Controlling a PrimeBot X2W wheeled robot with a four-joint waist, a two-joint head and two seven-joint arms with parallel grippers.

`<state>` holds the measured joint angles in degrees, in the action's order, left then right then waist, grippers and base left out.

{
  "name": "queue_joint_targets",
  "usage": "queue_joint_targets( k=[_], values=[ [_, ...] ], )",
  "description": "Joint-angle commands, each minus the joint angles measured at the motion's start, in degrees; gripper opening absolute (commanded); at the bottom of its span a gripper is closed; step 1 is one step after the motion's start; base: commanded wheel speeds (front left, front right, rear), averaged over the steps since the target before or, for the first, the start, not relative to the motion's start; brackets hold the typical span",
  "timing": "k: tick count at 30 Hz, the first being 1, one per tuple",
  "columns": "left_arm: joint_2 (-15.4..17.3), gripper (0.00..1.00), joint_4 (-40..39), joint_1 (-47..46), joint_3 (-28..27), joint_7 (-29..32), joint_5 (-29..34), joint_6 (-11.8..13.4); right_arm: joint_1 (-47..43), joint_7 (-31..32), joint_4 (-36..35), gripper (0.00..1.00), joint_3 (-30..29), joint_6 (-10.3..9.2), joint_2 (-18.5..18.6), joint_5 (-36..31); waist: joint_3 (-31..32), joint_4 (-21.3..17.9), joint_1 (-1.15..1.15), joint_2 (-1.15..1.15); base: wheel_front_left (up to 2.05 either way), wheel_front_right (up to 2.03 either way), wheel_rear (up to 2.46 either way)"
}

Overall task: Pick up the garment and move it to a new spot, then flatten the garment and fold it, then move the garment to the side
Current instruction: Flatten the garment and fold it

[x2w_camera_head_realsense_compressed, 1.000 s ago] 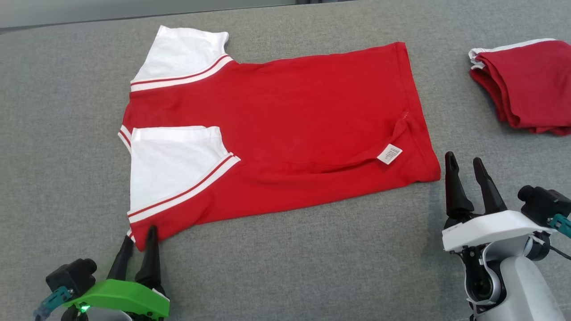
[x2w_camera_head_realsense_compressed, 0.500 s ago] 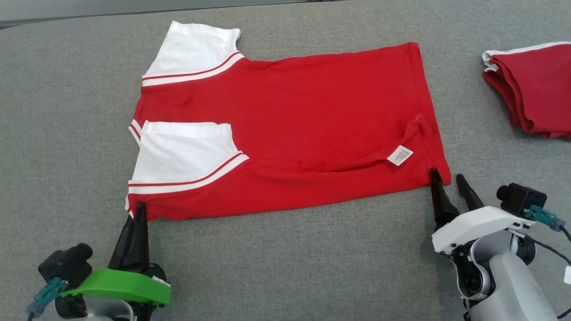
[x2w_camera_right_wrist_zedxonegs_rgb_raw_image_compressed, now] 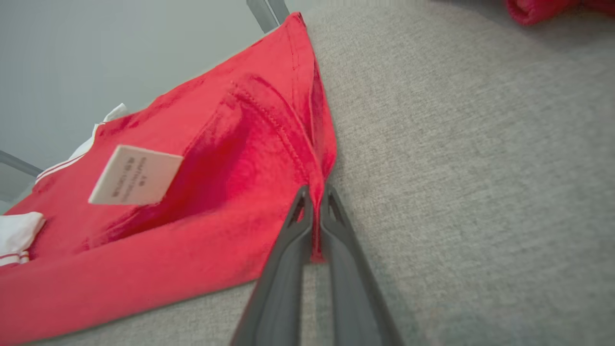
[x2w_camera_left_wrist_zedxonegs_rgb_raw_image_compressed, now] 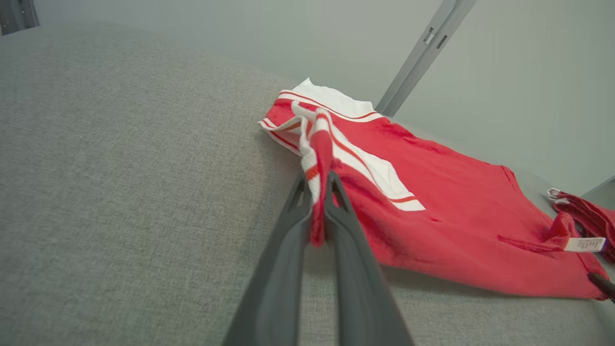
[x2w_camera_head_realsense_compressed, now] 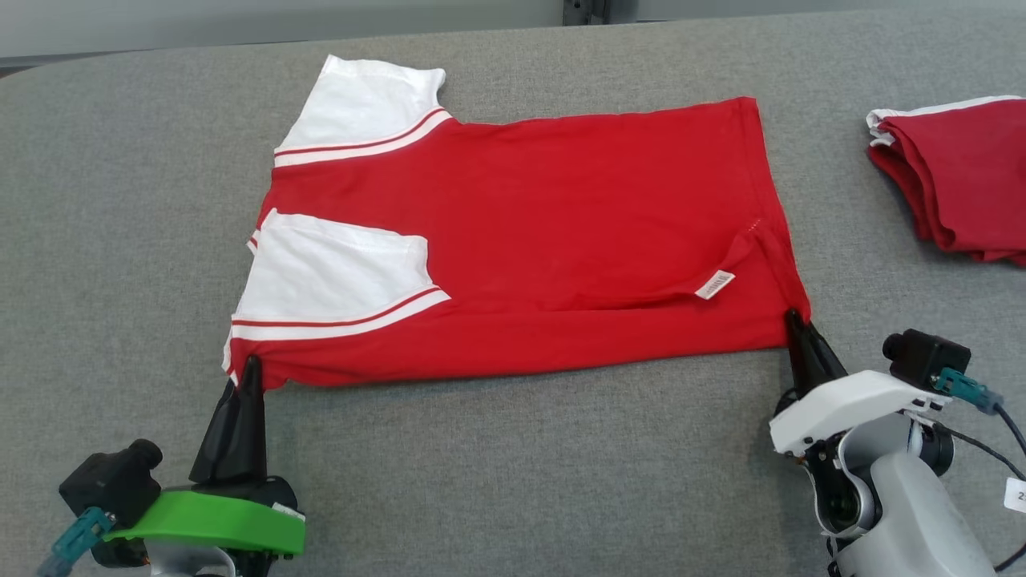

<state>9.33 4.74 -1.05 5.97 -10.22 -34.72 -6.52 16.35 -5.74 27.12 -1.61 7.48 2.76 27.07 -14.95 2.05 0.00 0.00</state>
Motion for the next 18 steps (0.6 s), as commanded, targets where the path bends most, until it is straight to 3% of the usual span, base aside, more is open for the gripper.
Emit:
queue_joint_targets(
  k=[1, 12, 18],
  values=[
    [0.6, 0.0, -1.0, 1.1, 0.0, -0.4, 0.3, -0.1, -1.9, -0.1, -1.3, 0.0, -0.5, 0.01, 0.3, 1.4, 1.1, -0.1, 0.0, 0.0, 0.0, 0.0, 0.0],
    [3.2, 0.0, -9.6, 12.1, 1.0, 4.8, -0.8, 1.3, -16.7, 6.1, -16.5, 0.0, -3.7, 0.01, 0.3, 6.2, 3.8, -0.9, 0.0, 0.0, 0.0, 0.0, 0.0],
    [2.8, 0.0, -9.1, 16.8, 1.2, 6.7, -2.4, 2.7, -21.1, 7.1, -19.3, 0.0, -4.5, 0.01, 0.3, 7.5, 4.3, -1.7, 0.0, 0.0, 0.0, 0.0, 0.0]
  ],
)
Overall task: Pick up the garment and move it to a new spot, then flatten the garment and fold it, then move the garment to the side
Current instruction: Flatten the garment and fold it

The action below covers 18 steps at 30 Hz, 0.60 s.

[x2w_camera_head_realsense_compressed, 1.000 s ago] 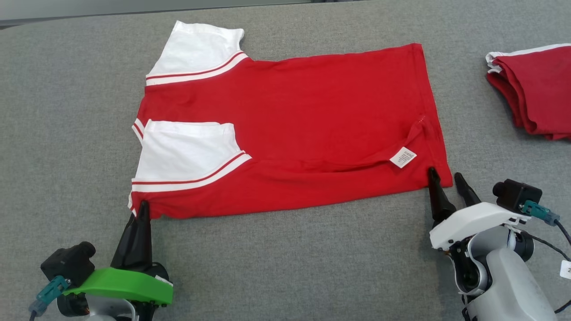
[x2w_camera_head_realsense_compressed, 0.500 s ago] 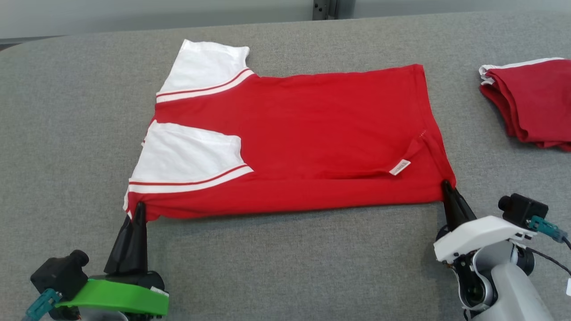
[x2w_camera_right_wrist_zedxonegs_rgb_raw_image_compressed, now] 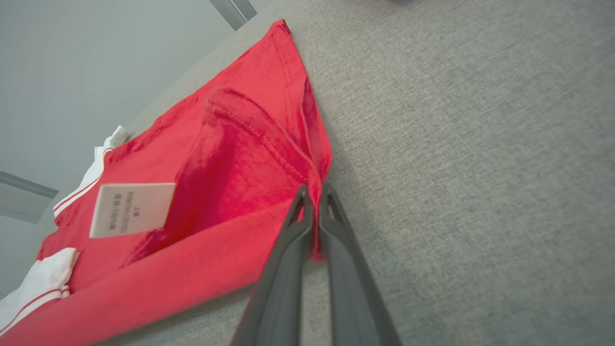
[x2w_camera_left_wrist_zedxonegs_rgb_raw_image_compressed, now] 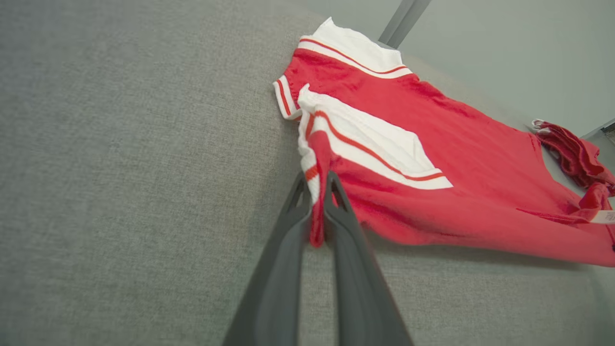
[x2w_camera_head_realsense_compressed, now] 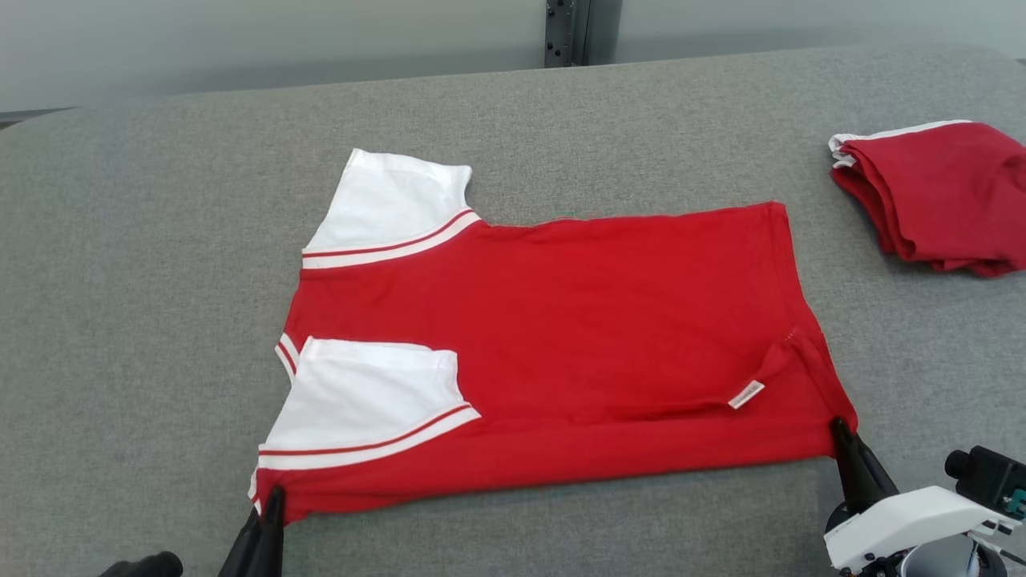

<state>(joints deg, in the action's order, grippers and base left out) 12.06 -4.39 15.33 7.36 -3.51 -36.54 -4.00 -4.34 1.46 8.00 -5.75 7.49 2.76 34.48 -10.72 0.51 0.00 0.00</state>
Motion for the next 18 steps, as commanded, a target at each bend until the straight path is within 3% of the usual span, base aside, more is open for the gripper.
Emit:
queue_joint_targets(
  k=[1, 2, 3, 4, 5, 12, 18],
  values=[
    [-0.3, 0.0, 0.3, 0.8, -0.1, 0.5, -0.9, 0.6, -0.8, -0.1, -0.3, 0.21, -0.3, 0.0, 0.3, 0.0, 0.2, -0.3, 0.0, 0.0, 0.0, 0.0, 0.0],
    [-0.3, 0.0, 0.6, 1.0, 0.0, 0.9, -1.1, 0.8, -1.1, 0.0, -0.3, 0.55, -0.2, 0.0, 0.3, -0.1, 0.3, -0.4, 0.0, 0.0, 0.0, 0.0, 0.0],
    [-0.4, 0.27, 0.9, 1.2, 0.0, 1.5, -1.5, 1.2, -1.5, 0.3, -0.5, 1.0, -0.1, 0.0, 0.3, -0.2, 0.3, -0.6, 0.0, 0.0, 0.0, 0.0, 0.0],
    [-0.4, 0.46, 1.2, 1.5, 0.1, 2.1, -1.8, 1.4, -1.7, 0.4, -0.6, 1.0, 0.0, 0.0, 0.3, -0.3, 0.2, -0.9, 0.0, 0.0, 0.0, 0.0, 0.0],
    [-0.1, 1.0, 1.2, 1.5, 0.1, 2.6, -1.3, 1.6, -1.8, 0.5, -0.8, 1.0, -0.4, 0.0, 0.3, -0.6, 0.1, -1.1, 0.0, 0.0, 0.0, 0.0, 0.0],
    [3.4, 1.0, -1.4, -1.7, -2.1, 3.2, 0.4, 2.7, -1.3, -0.5, -3.2, 1.0, -4.1, 0.0, 0.3, -1.8, -1.5, -3.2, 0.0, 0.0, 0.0, 0.0, 0.0],
    [8.1, 1.0, -2.2, -13.9, -2.4, 6.6, 3.2, 1.9, 3.6, -0.2, -7.9, 1.0, -4.3, 0.0, 0.2, -5.4, -4.5, -5.5, 0.0, 0.0, 0.0, 0.0, 0.0]
  ],
)
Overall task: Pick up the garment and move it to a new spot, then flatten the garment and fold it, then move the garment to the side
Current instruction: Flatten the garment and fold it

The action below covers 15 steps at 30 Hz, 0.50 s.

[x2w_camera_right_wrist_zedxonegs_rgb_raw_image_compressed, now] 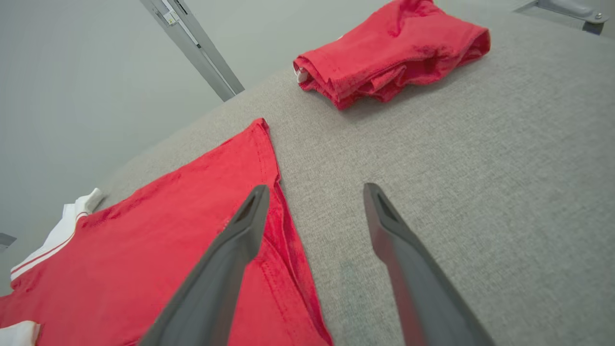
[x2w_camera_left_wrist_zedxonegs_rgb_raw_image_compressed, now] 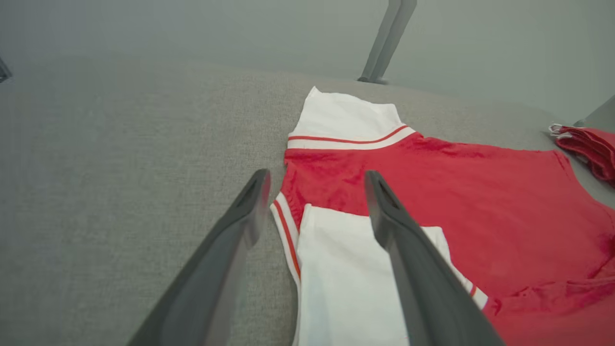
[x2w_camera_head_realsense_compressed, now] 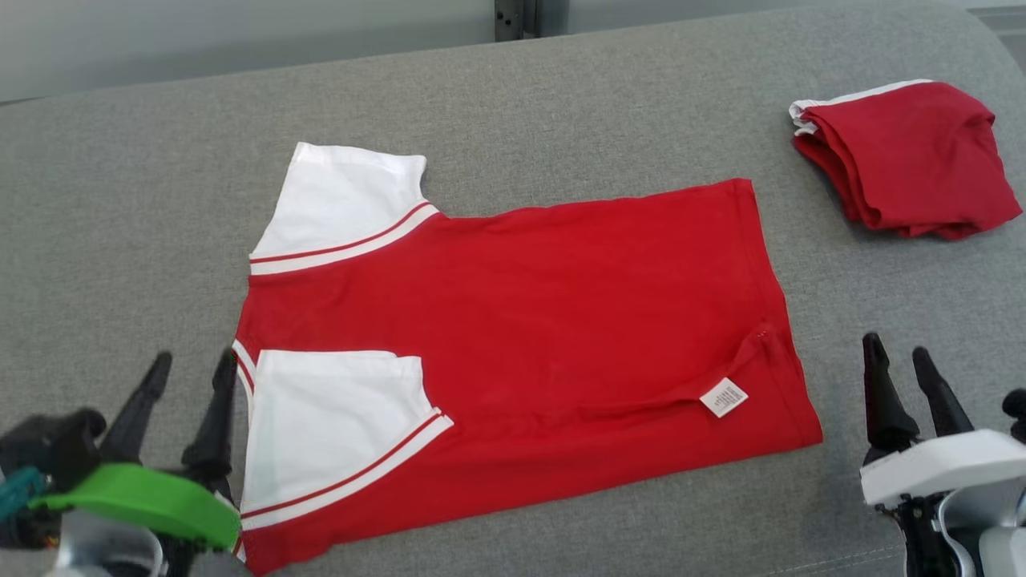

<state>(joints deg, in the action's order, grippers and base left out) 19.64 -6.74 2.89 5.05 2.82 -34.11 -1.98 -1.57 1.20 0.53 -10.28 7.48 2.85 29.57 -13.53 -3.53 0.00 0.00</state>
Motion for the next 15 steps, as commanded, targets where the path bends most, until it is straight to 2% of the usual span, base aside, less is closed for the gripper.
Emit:
queue_joint_targets(
  k=[1, 6, 15],
  values=[
    [1.1, 1.0, 0.4, -3.8, 0.0, 1.1, 1.1, -0.2, 1.9, 0.4, -1.2, 1.0, 0.8, 0.02, 0.1, -1.2, -2.5, -2.0, 0.0, 0.0, 0.0, 0.0, 0.0],
    [3.9, 1.0, 4.8, -18.3, 2.0, 6.6, 2.7, -1.2, 8.9, 2.1, -3.6, 1.0, 4.7, 0.02, 0.1, -3.8, -7.8, -4.7, 0.0, 0.0, 0.0, 0.0, 0.0],
    [3.6, 1.0, 19.2, -39.2, 5.7, 13.4, 4.8, -1.8, 17.8, 2.8, -3.6, 1.0, 11.1, 0.02, 1.0, -5.0, -17.4, -7.2, 0.0, 0.0, 0.0, 0.0, 0.0]
  ],
)
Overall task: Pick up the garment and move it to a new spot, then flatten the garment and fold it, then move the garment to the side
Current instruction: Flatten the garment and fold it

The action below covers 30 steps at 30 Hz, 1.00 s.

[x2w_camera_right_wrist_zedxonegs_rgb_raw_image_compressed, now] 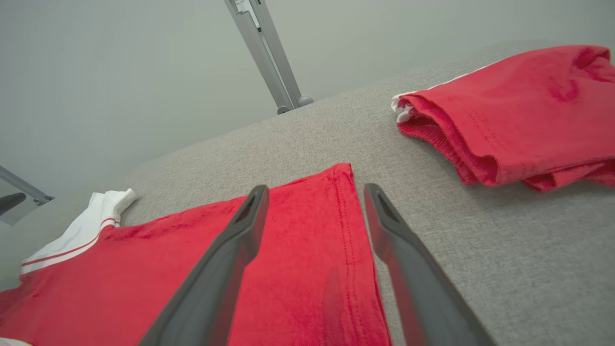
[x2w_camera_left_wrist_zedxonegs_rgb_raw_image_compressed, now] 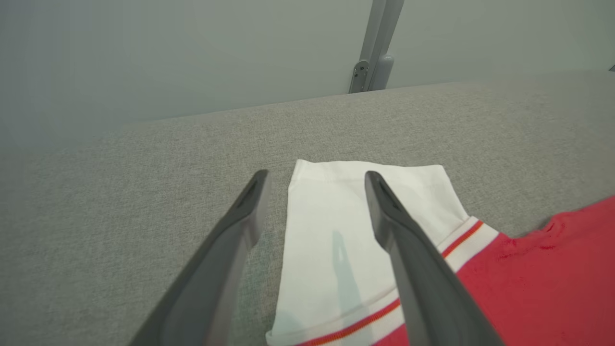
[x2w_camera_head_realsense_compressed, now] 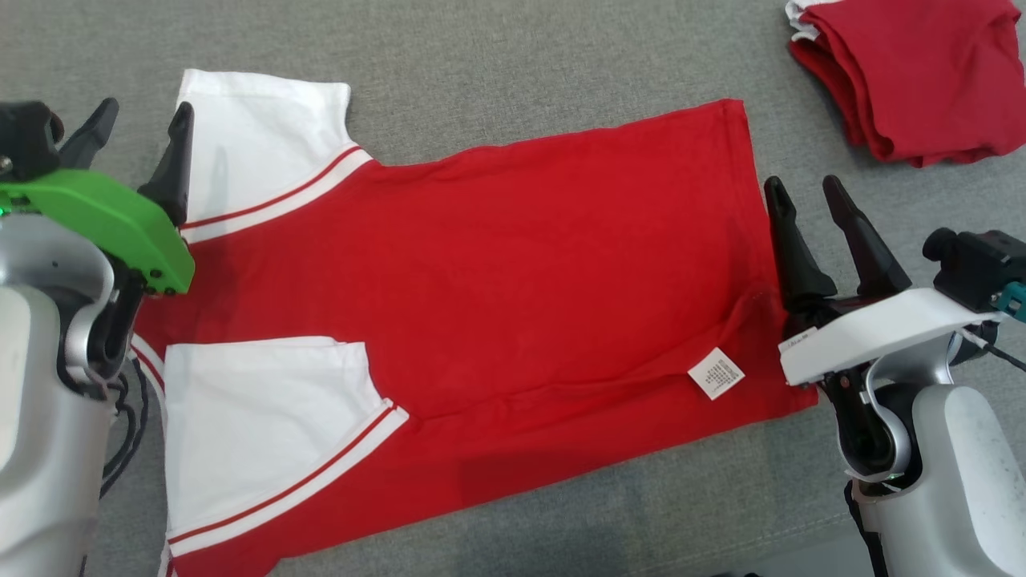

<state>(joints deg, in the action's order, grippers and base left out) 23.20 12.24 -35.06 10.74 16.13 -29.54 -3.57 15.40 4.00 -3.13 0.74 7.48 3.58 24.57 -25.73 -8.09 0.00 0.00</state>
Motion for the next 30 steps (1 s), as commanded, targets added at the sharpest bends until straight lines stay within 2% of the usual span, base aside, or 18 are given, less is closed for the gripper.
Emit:
queue_joint_targets(
  k=[1, 7, 16, 18, 19, 20, 24, 30],
  values=[
    [0.0, 1.0, 1.7, -2.7, 0.2, 0.9, 0.3, -0.1, 1.4, -0.1, 0.1, 1.0, 0.6, 0.02, 0.4, -0.1, -5.8, -2.9, 0.0, 0.0, 0.0, 0.0, 0.0],
    [0.5, 1.0, 9.2, -10.2, 0.7, 2.2, 1.4, 0.6, 4.3, -0.9, 0.7, 1.0, 2.8, 0.02, 1.2, 0.5, -8.6, -3.9, 0.0, 0.0, 0.0, 0.0, 0.0],
    [0.7, 0.99, 15.8, -12.8, 1.7, 1.0, 2.3, 0.3, 6.0, -1.6, 0.8, 1.0, 2.5, 0.02, 2.3, 0.9, -8.9, -3.7, 0.0, 0.0, 0.0, 0.0, 0.0],
    [0.8, 0.35, 16.4, -13.0, 2.2, 1.2, 2.7, 0.1, 6.4, -1.4, 0.7, 1.0, 2.4, 0.02, 2.5, 0.9, -8.8, -3.5, 0.0, 0.0, 0.0, 0.0, 0.0],
    [0.6, 0.11, 16.5, -13.0, 2.5, 1.1, 2.7, -0.1, 6.6, -1.3, 0.6, 1.0, 2.4, 0.02, 2.8, 0.7, -8.7, -3.3, 0.0, 0.0, 0.0, 0.0, 0.0],
    [0.3, 0.0, 16.5, -13.0, 2.7, 0.9, 2.6, -0.3, 6.8, -1.0, 0.5, 1.0, 2.4, 0.02, 3.2, 0.4, -8.5, -3.1, 0.0, 0.0, 0.0, 0.0, 0.0],
    [-0.2, 0.0, 15.6, -12.6, 3.4, -0.8, 2.4, -0.9, 8.9, 0.8, 0.9, 1.0, 2.2, 0.02, 5.1, -0.7, -7.5, -1.7, 0.0, 0.0, 0.0, 0.0, 0.0],
    [-2.0, 0.0, 12.1, -11.5, 4.8, -4.5, 2.4, -1.5, 14.0, 6.8, 5.5, 1.0, 2.9, 0.02, 10.2, -3.1, -5.9, 1.9, 0.0, 0.0, 0.0, 0.0, 0.0]
  ],
)
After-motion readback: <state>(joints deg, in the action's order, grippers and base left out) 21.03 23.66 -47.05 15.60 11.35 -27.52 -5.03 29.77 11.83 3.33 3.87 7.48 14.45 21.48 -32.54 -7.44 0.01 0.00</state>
